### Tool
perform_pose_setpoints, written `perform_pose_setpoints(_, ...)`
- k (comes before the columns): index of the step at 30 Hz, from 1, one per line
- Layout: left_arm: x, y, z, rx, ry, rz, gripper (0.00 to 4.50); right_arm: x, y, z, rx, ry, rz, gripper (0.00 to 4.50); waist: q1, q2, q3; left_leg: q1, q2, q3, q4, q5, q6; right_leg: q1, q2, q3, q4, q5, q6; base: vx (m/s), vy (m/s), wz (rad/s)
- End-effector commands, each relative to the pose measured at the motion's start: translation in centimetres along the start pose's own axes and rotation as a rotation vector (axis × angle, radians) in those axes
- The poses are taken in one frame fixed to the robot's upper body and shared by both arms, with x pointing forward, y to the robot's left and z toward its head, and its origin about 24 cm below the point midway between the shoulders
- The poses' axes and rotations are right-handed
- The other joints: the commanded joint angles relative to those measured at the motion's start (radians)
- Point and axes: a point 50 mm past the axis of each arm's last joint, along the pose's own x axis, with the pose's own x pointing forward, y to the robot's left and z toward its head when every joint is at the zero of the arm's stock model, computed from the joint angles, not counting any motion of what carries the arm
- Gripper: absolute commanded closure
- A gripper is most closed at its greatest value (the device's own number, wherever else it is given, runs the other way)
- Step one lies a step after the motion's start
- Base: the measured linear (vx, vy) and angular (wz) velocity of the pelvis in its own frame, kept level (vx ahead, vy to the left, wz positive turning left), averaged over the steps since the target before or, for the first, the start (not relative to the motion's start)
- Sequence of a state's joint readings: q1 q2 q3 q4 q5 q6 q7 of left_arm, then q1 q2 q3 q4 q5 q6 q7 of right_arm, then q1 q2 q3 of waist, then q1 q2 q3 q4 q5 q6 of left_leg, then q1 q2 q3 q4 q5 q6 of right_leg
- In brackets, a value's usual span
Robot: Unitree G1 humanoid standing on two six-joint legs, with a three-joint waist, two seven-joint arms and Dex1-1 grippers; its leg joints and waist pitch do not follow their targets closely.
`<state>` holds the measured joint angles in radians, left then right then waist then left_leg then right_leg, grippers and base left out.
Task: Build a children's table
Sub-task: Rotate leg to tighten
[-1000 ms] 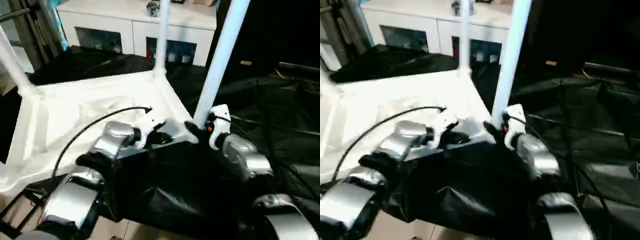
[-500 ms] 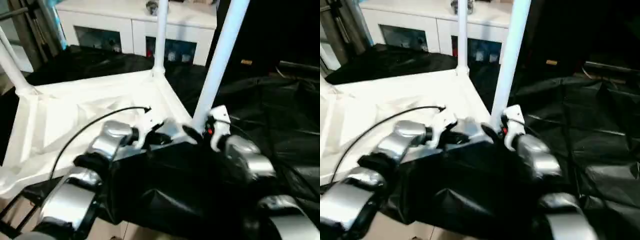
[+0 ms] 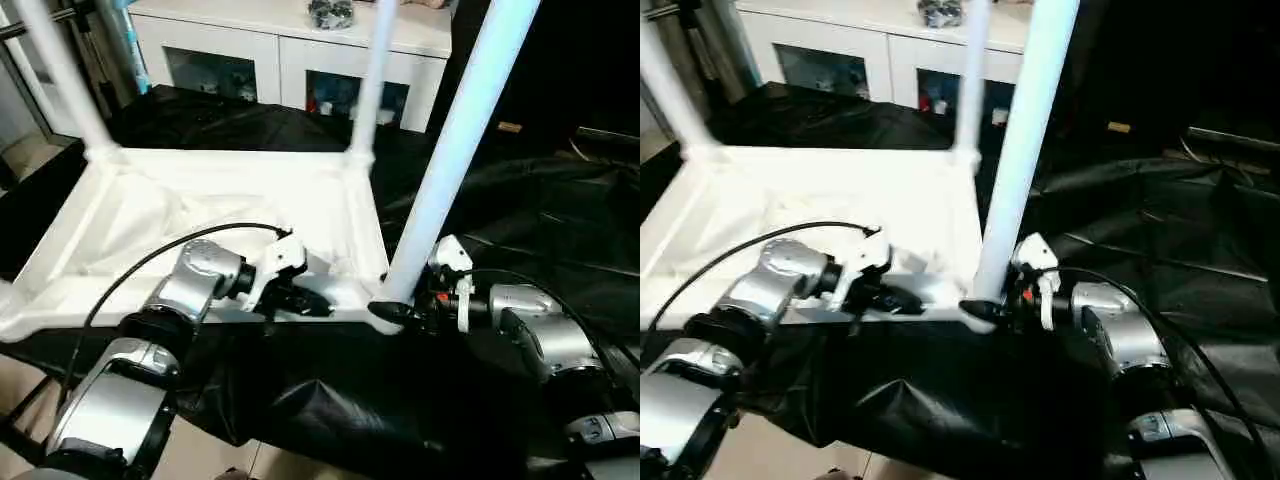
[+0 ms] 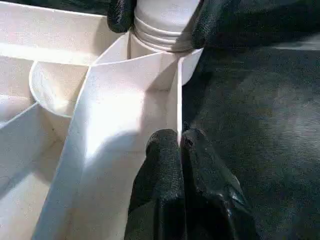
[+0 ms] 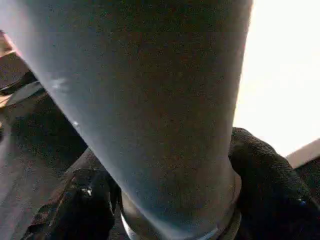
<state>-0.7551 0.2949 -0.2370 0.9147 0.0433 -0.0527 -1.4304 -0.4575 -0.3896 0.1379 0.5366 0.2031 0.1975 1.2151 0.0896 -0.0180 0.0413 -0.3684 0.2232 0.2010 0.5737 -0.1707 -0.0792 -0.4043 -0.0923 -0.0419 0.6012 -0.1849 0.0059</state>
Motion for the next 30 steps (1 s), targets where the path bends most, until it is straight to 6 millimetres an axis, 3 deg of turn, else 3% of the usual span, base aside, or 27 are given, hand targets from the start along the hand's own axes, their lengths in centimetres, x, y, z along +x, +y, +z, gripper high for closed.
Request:
perform_pose_setpoints(1, 0.4, 0.1, 1.5, 0.063, -0.047, -0.025, 4.5, 0.9, 1.2, -0.6, 0.014, 0.034, 0.1, 1.7, -0.001, -0.002, -0.059, 0.016, 0.012, 0.001, -0.059, -0.209, 0.048, 0.047, -0.035, 0.025, -0.058, -0.101, -0.263, 0.0, 0.0, 0.0)
perform_pose_setpoints(4, 0.4, 0.2, 1.5, 0.065, -0.046, -0.009, 4.5, 1.1, 1.5, -0.7, 0.022, 0.034, 0.111, 1.79, -0.001, -0.003, -0.061, 0.016, 0.011, 0.001, -0.057, -0.193, 0.053, 0.048, -0.035, 0.024, -0.054, -0.066, -0.27, 0.0, 0.0, 0.0)
perform_pose_setpoints(9, 0.8, 0.5, 1.6, 0.056, -0.052, 0.049, 4.5, 1.3, 1.5, -0.9, 0.041, 0.023, 0.089, 1.81, 0.001, -0.001, -0.06, 0.018, 0.012, 0.001, -0.059, -0.211, 0.048, 0.045, -0.037, 0.024, -0.058, -0.093, -0.268, 0.0, 0.0, 0.0)
perform_pose_setpoints(15, 2.2, 1.5, 2.5, 0.014, -0.09, 0.21, 4.5, 2.8, 0.0, -1.2, 0.089, -0.009, -0.172, 1.81, -0.005, -0.004, -0.055, 0.018, 0.009, -0.003, -0.065, -0.256, 0.012, 0.042, -0.041, 0.025, -0.071, -0.214, -0.233, 0.0, 0.0, 0.0)
perform_pose_setpoints(20, 4.0, 2.0, 3.4, -0.011, -0.11, 0.315, 4.5, 4.5, -1.4, -1.6, 0.206, -0.033, -0.422, 1.81, -0.03, -0.005, -0.054, 0.02, 0.003, -0.008, -0.069, -0.303, -0.017, 0.035, -0.04, 0.025, -0.084, -0.328, -0.188, 0.0, 0.0, 0.0)
perform_pose_setpoints(22, 4.7, 2.1, 4.0, -0.025, -0.131, 0.345, 4.5, 5.3, -1.7, -1.7, 0.266, -0.048, -0.507, 1.81, -0.034, 0.001, -0.054, 0.019, 0.003, -0.009, -0.069, -0.299, -0.011, 0.035, -0.039, 0.026, -0.085, -0.314, -0.189, 0.0, 0.0, 0.0)
perform_pose_setpoints(28, 6.1, 2.0, 4.9, -0.038, -0.165, 0.378, 4.5, 7.5, -1.6, -1.1, 0.266, -0.069, -0.572, 1.81, -0.043, 0.0, -0.055, 0.016, 0.002, -0.007, -0.068, -0.292, -0.002, 0.035, -0.037, 0.025, -0.083, -0.271, -0.198, 0.0, 0.0, 0.0)
perform_pose_setpoints(29, 6.2, 2.0, 5.0, -0.034, -0.167, 0.377, 4.5, 7.8, -1.5, -1.0, 0.266, -0.079, -0.562, 1.25, -0.044, -0.001, -0.056, 0.016, 0.002, -0.007, -0.067, -0.294, 0.001, 0.035, -0.037, 0.025, -0.084, -0.27, -0.199, 0.0, 0.0, 0.0)
perform_pose_setpoints(30, 6.1, 2.0, 4.9, -0.031, -0.168, 0.371, 4.5, 7.8, -1.5, -0.9, 0.273, -0.085, -0.549, 1.25, -0.045, -0.003, -0.055, 0.015, 0.001, -0.006, -0.067, -0.295, 0.005, 0.036, -0.036, 0.025, -0.084, -0.271, -0.199, 0.0, 0.0, 0.0)
